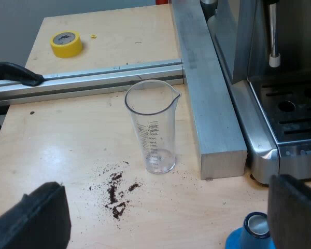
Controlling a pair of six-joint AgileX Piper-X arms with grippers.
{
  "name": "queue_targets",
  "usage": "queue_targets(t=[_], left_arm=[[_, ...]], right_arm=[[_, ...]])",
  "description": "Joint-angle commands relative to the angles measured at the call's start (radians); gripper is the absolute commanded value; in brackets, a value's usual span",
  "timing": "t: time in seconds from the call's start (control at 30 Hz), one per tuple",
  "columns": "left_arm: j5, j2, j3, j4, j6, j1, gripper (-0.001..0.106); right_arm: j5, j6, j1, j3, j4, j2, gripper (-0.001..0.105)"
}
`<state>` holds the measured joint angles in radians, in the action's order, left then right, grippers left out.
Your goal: Place mug into machine
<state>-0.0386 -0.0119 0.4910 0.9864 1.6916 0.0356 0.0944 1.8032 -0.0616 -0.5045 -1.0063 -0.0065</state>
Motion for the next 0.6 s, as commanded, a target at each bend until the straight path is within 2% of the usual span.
queue_targets(t=[0.03,0.2,0.27,0.33,0.47,0.53,0.6], left_arm=[[-0.001,-0.140,0.001,-0.012,0.009,-0.001,0.078],[-0.012,-0.140,0.001,-0.012,0.009,-0.001,0.078],[-0.056,-0.140,0.002,-0.012,0.015,-0.001,0.078],[-0.130,-0.134,0.015,-0.012,0.020,-0.001,0.078],[-0.163,-0.099,0.065,-0.014,0.051,-0.020,0.078],[-0.201,-0.061,0.096,-0.014,0.058,-0.061,0.078],[-0.212,-0.032,0.113,-0.014,0.057,-0.097,0.078]], right_arm=[[-0.010,0.002,-0.001,-0.007,0.008,-0.045,0.074],[-0.010,0.002,-0.001,-0.007,0.008,-0.045,0.074],[-0.010,-0.006,-0.001,-0.007,0.008,-0.045,0.074],[-0.019,-0.006,-0.001,-0.015,0.004,-0.041,0.074],[-0.066,-0.006,-0.001,-0.065,-0.037,-0.014,0.074],[-0.076,0.007,-0.001,-0.107,-0.071,0.025,0.074],[-0.103,0.027,-0.001,-0.129,-0.082,0.059,0.074]])
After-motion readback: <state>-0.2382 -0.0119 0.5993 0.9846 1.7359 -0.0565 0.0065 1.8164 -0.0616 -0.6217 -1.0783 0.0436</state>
